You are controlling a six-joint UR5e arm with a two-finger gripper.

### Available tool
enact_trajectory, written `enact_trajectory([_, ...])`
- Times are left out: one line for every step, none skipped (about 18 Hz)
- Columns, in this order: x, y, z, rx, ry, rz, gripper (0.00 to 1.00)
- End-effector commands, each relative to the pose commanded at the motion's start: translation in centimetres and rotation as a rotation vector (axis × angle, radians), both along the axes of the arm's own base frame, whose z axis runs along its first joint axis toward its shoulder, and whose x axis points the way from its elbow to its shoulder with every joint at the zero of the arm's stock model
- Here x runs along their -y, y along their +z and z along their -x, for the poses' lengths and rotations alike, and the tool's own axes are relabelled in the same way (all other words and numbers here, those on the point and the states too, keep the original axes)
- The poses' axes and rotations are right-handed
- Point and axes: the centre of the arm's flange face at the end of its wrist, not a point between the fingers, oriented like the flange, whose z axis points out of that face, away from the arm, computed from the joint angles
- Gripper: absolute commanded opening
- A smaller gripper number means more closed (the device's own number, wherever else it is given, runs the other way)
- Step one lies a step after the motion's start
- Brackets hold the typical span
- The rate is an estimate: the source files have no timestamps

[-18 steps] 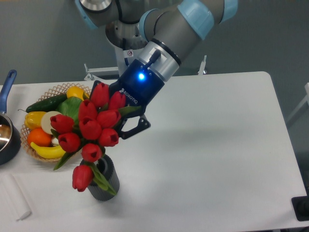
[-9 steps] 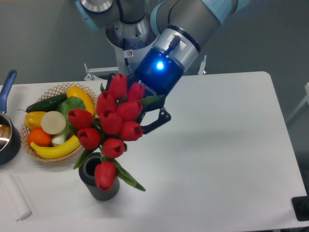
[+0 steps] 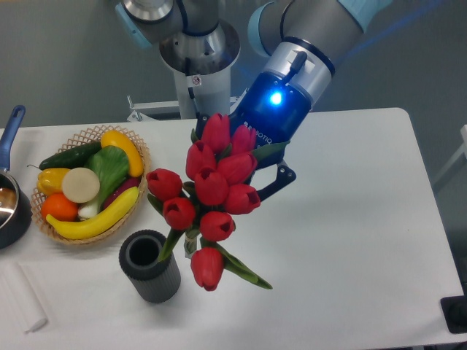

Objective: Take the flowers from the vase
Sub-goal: 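Lift the gripped tulip bunch up and out of the black vase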

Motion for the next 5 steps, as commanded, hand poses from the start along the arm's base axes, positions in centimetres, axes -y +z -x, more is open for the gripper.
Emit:
enact_trajectory([0.13,-0.08,0.15,0.0,0.003,0.0,0.44])
enact_trajectory([0.13,-0.09,0.16,-0.001,0.004,0.001,0.44])
enact_trajectory([0.13,-0.08,0.15,0.0,0.003,0.001,0.44])
enact_trajectory([0.13,-0.15,0.15,0.001,0.003,0.001,0.44])
enact_trajectory([0.13,-0.23,0.14,0.003,0.003,0.002,0.44])
